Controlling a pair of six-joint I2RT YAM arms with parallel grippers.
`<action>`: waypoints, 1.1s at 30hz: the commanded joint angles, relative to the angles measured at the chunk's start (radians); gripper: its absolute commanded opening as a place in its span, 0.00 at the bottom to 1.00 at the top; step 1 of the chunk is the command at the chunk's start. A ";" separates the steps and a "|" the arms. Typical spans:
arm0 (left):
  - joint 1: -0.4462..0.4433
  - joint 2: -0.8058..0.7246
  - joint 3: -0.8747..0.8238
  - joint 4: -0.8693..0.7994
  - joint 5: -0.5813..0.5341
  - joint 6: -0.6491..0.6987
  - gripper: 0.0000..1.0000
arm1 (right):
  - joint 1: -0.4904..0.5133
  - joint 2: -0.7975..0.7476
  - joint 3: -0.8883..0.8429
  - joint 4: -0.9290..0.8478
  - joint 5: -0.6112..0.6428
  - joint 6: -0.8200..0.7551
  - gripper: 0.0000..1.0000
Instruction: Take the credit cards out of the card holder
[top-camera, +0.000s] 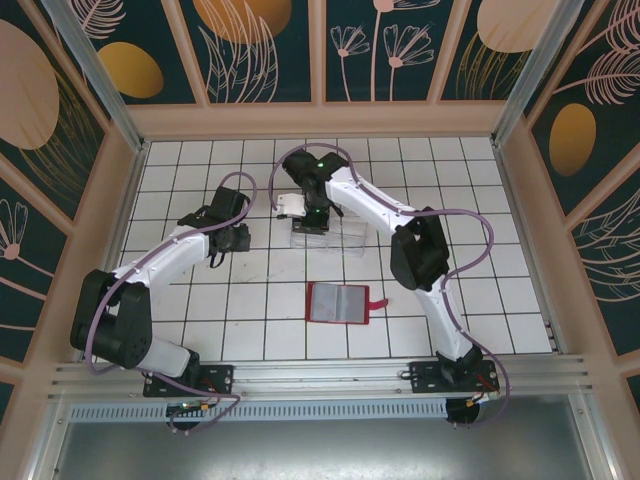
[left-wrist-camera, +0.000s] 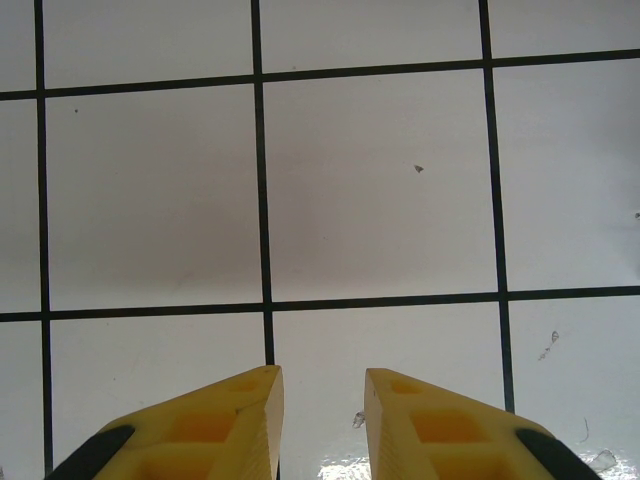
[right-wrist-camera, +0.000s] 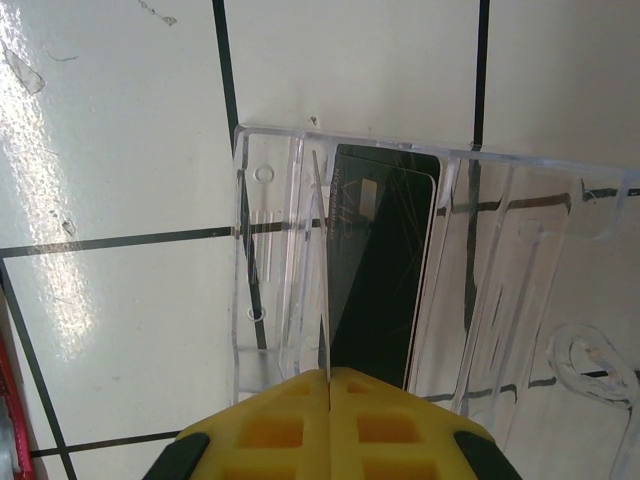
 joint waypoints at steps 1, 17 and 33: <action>0.006 0.009 -0.004 0.006 0.005 0.019 0.28 | 0.008 -0.062 0.022 -0.027 0.026 0.023 0.00; 0.006 0.008 -0.007 0.007 0.006 0.018 0.29 | 0.003 0.011 0.059 -0.022 0.035 0.023 0.00; 0.006 0.010 -0.012 0.006 0.002 0.017 0.29 | 0.011 0.047 0.047 -0.050 -0.009 0.010 0.00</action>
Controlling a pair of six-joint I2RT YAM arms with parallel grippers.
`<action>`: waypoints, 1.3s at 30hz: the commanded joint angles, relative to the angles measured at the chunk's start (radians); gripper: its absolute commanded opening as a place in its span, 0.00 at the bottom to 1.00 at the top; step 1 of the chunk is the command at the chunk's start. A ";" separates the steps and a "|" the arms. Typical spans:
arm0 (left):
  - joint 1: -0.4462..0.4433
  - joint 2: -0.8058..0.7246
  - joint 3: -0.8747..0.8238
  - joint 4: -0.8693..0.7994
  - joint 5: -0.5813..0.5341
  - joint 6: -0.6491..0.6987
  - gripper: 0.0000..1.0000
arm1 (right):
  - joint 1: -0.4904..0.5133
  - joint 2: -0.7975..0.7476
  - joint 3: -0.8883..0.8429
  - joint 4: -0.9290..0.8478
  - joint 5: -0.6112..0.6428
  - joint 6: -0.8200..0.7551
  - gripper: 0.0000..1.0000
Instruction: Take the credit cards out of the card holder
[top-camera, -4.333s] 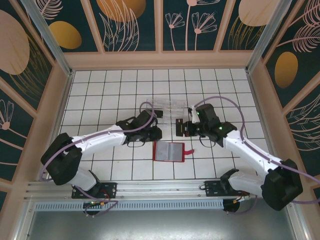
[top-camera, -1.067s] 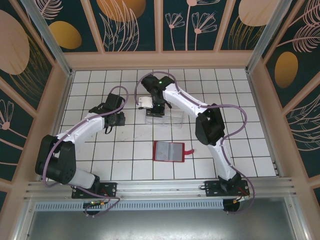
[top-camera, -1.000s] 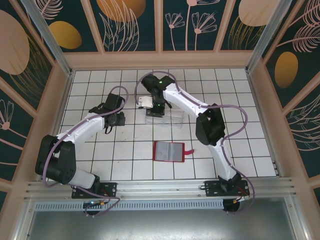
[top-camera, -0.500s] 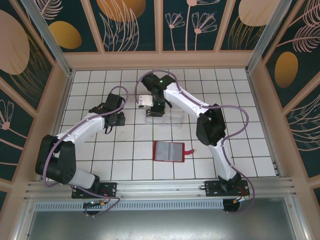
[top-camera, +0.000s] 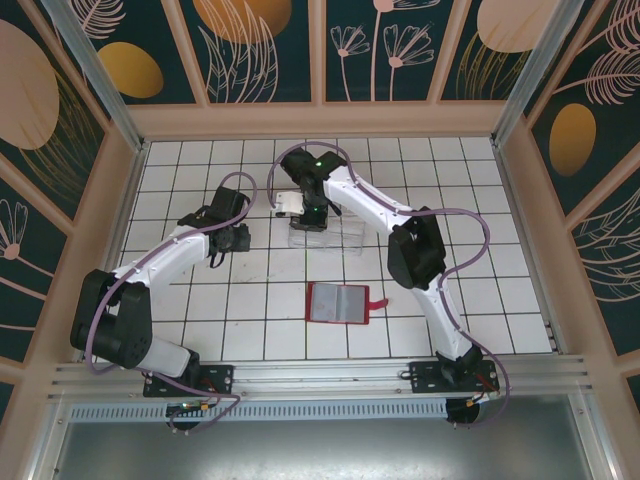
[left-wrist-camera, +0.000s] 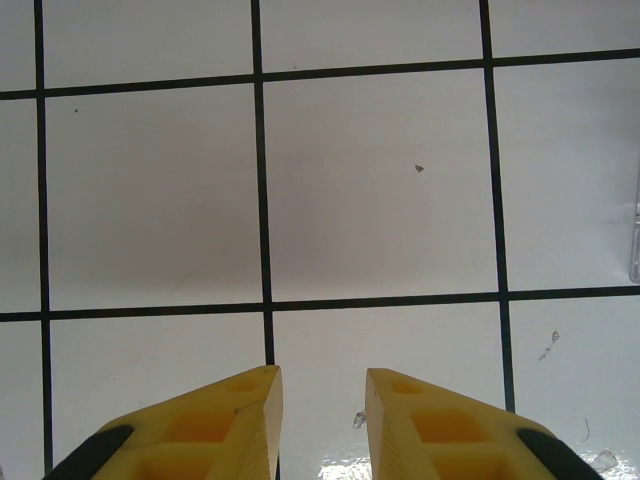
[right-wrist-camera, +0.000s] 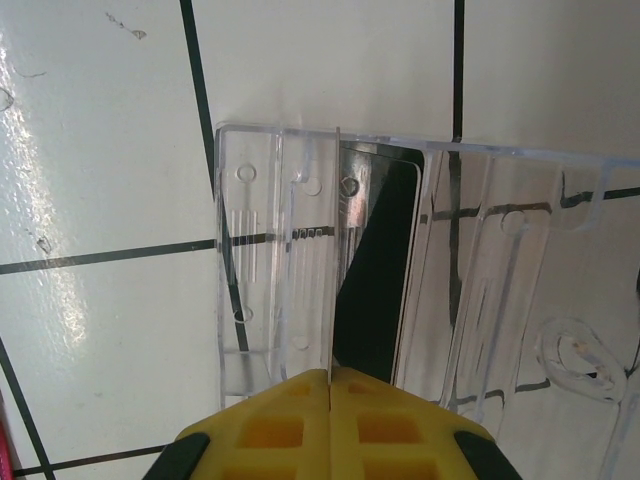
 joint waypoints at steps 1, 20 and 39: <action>0.006 0.010 -0.009 0.005 0.004 0.016 0.29 | 0.012 0.007 -0.001 -0.045 -0.018 -0.003 0.00; 0.006 0.014 -0.010 0.008 0.014 0.017 0.29 | 0.032 -0.061 -0.051 -0.075 0.014 0.006 0.00; 0.008 0.017 -0.010 0.006 0.015 0.019 0.29 | 0.051 0.024 -0.005 -0.028 0.119 -0.049 0.01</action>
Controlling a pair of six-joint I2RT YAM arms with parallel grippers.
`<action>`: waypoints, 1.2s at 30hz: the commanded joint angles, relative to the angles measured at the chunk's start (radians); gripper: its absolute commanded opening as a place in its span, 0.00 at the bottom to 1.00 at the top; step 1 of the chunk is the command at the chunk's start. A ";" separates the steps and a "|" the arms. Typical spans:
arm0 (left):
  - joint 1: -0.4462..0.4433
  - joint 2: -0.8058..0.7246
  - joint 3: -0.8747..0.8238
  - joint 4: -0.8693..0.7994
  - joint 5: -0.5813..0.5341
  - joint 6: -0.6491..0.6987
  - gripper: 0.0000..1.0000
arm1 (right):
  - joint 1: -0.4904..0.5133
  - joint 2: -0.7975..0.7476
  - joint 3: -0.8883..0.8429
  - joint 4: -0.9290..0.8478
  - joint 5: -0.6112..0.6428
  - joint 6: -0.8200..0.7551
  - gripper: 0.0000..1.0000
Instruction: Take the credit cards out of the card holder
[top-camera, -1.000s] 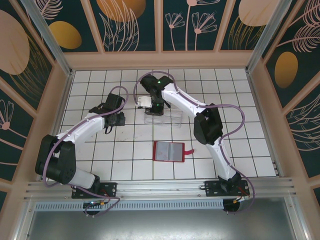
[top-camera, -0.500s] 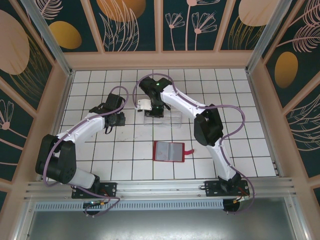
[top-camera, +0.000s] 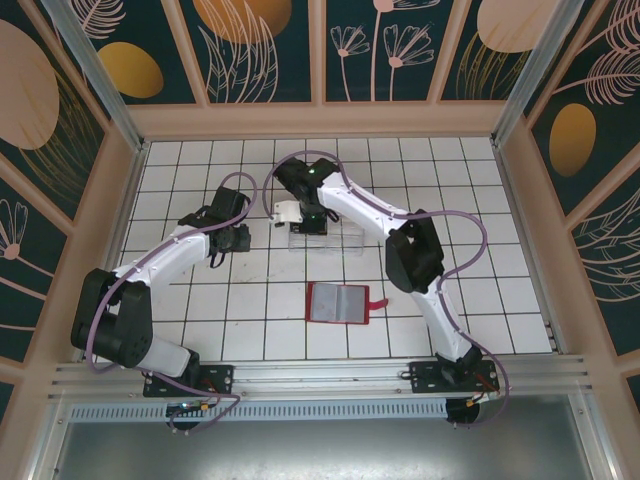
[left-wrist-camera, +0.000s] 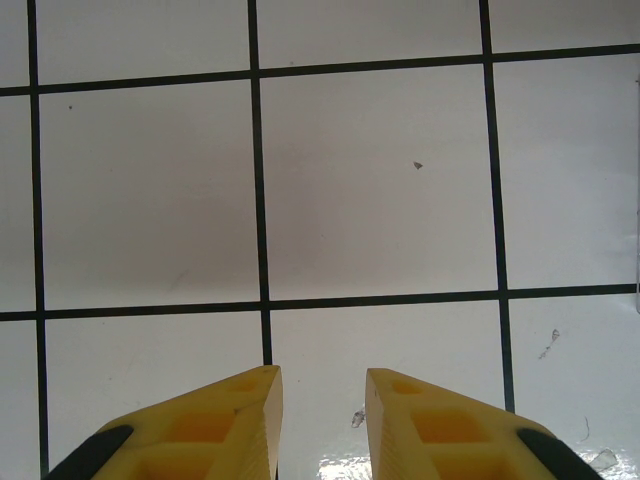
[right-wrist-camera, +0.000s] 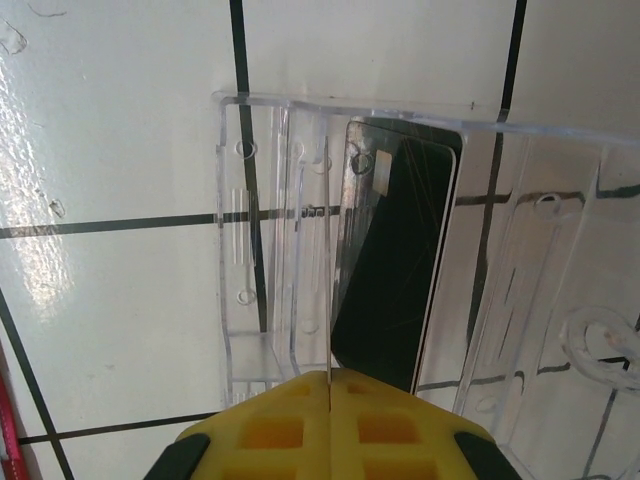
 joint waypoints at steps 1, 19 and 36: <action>0.007 0.012 -0.010 0.007 0.013 0.018 0.29 | 0.008 0.033 0.028 0.004 0.034 -0.020 0.04; 0.007 0.006 -0.011 0.006 0.013 0.019 0.29 | 0.000 -0.073 -0.066 0.254 0.218 0.045 0.24; 0.007 -0.008 -0.011 0.023 0.041 0.023 0.29 | 0.046 -0.557 -0.682 0.648 0.163 0.913 0.25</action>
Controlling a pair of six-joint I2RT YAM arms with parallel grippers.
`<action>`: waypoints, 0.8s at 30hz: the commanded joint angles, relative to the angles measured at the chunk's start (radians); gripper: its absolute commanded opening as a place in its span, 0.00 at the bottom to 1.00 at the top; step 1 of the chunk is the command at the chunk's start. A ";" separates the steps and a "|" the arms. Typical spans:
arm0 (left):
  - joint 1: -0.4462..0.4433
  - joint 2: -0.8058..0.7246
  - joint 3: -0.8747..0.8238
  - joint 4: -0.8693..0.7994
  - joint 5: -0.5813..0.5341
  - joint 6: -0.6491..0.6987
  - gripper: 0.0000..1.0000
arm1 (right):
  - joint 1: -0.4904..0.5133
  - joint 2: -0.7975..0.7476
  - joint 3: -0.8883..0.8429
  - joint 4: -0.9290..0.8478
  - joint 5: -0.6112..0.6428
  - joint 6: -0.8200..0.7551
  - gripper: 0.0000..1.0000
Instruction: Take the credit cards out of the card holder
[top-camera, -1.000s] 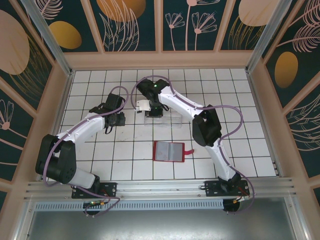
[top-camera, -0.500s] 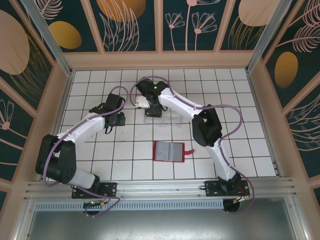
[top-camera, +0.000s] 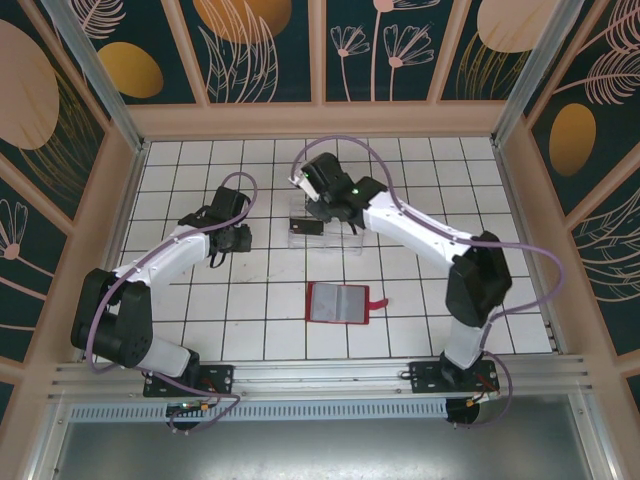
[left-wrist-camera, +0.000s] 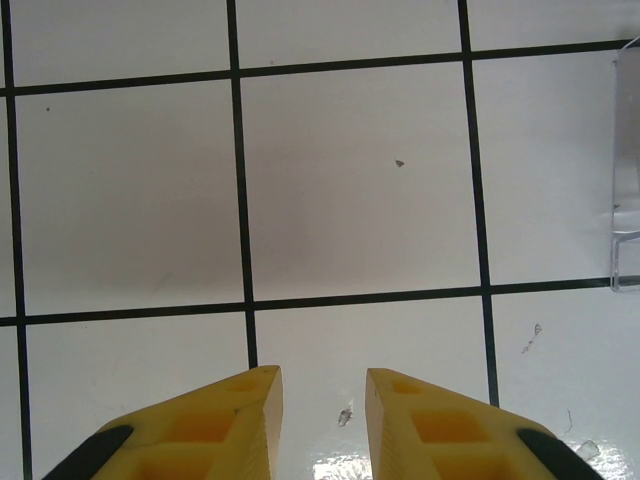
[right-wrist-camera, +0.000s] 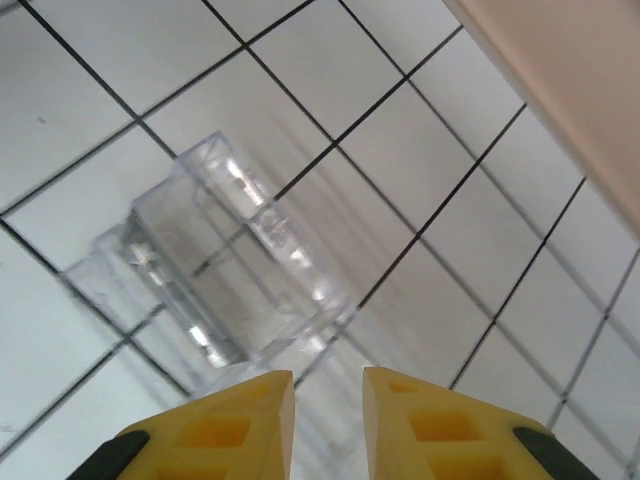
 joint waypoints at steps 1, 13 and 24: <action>0.007 -0.009 -0.010 0.019 0.016 0.017 0.29 | 0.051 -0.045 -0.099 0.029 -0.049 0.340 0.25; 0.008 -0.015 -0.015 0.031 0.018 0.023 0.28 | 0.232 -0.033 -0.339 -0.095 -0.143 0.808 0.31; 0.007 -0.004 -0.015 0.032 0.027 0.025 0.28 | 0.279 0.030 -0.423 -0.049 -0.181 0.877 0.46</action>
